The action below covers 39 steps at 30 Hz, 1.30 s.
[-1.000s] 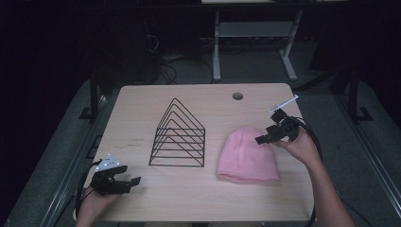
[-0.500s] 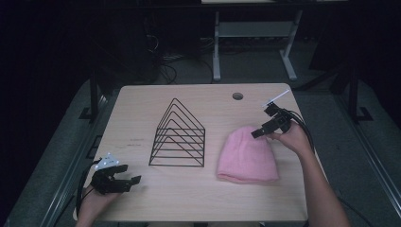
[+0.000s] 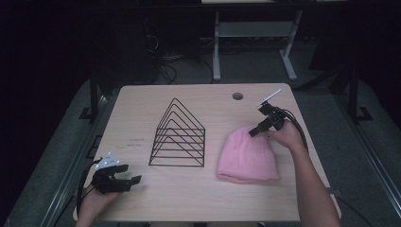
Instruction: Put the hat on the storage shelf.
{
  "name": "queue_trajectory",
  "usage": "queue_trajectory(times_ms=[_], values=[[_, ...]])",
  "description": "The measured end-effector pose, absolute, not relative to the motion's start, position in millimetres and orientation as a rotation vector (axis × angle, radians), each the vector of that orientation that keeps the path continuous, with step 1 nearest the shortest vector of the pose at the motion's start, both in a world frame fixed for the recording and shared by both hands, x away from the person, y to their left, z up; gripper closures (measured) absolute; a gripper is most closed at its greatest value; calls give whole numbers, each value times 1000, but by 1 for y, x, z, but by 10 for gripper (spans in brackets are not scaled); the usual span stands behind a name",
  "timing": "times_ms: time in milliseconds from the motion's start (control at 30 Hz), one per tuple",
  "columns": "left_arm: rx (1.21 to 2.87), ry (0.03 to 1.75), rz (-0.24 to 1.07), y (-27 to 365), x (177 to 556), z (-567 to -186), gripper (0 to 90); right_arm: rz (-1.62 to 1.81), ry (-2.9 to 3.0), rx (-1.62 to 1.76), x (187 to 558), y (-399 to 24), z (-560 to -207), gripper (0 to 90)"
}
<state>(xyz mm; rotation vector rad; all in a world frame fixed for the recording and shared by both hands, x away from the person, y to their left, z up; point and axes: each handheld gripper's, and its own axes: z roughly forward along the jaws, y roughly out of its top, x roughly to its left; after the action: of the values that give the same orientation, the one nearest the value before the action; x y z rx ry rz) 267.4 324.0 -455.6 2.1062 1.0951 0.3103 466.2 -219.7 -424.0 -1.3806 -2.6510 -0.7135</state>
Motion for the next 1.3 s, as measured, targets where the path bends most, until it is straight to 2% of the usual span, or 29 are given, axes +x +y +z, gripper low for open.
queue_trajectory(times_ms=[233,267,600,833,1300], values=[[2087,1107,311,326,268,-456,237,-634,-2623,-1372,471,-216,-438,555],[2087,1107,311,326,268,-456,238,-634,-2623,-1372,471,-216,-438,555],[2108,1090,317,324,267,-455,237,-733,-2559,-1396,462,-224,-443,757],[2110,1086,317,321,266,-455,238,-770,-2535,-1385,455,-233,-437,790],[2101,1100,324,321,265,-453,238,-950,-2517,-1328,438,-241,-405,790]])
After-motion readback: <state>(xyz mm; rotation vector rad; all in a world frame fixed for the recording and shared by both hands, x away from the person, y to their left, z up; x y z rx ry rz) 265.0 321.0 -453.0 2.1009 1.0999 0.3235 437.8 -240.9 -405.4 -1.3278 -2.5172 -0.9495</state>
